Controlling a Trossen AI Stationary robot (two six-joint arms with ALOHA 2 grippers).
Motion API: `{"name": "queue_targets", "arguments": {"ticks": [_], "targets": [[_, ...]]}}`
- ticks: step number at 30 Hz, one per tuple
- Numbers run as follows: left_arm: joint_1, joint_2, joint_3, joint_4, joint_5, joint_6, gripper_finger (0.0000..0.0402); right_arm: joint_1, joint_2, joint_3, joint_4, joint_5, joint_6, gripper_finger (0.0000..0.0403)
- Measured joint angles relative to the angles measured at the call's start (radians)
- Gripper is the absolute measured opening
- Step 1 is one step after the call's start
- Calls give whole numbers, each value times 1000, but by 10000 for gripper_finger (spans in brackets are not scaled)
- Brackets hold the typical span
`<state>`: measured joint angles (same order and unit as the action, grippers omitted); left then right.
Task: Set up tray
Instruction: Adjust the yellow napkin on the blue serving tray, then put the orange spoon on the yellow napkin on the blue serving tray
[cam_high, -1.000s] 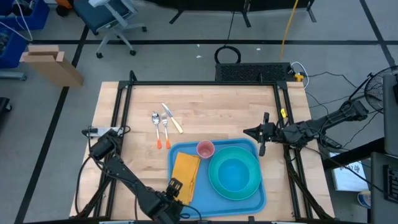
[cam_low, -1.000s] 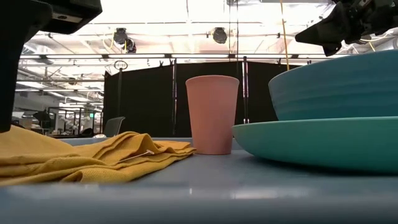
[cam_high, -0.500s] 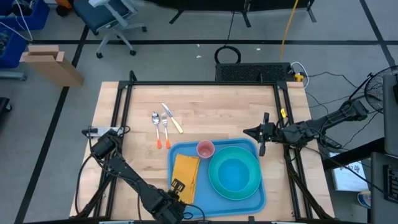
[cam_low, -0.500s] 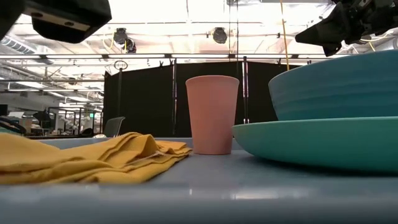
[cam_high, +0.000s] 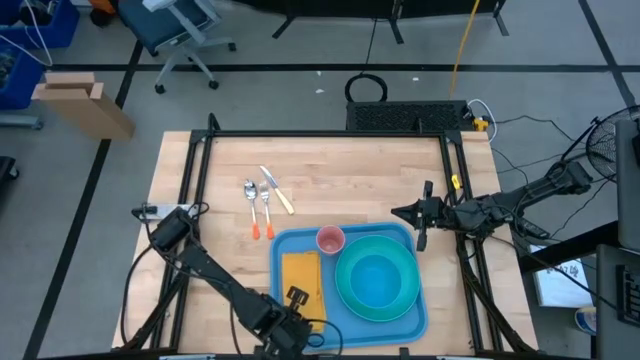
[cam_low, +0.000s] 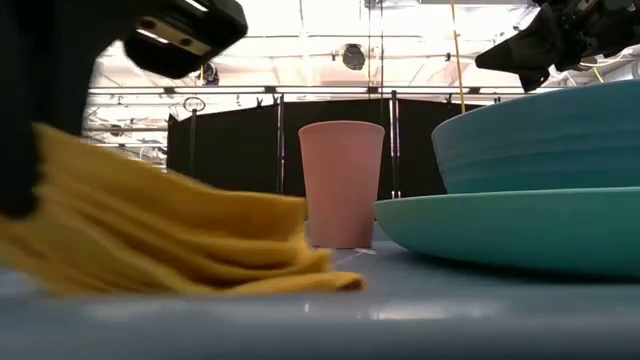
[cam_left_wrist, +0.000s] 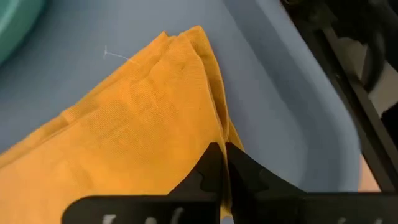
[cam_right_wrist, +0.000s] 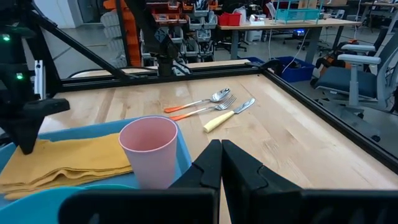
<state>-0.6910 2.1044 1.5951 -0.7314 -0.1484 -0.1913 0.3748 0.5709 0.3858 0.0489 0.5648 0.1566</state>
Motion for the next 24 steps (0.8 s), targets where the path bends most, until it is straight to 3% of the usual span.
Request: {"name": "queue_targets", "arguments": {"ticks": [3,16,21,24], "targets": [[12,0,0,5,18,3,16,0,0,-15,4,-33,0,0],[15,-10,0,-20,123,29,131,0,0,-21,7,-45,4,0],[15,-116,0,-252,96,65,148,0,0,-21,7,-46,7,0],[17,-225,0,-421,-30,57,141,0,0,-21,7,-46,11,0]]}}
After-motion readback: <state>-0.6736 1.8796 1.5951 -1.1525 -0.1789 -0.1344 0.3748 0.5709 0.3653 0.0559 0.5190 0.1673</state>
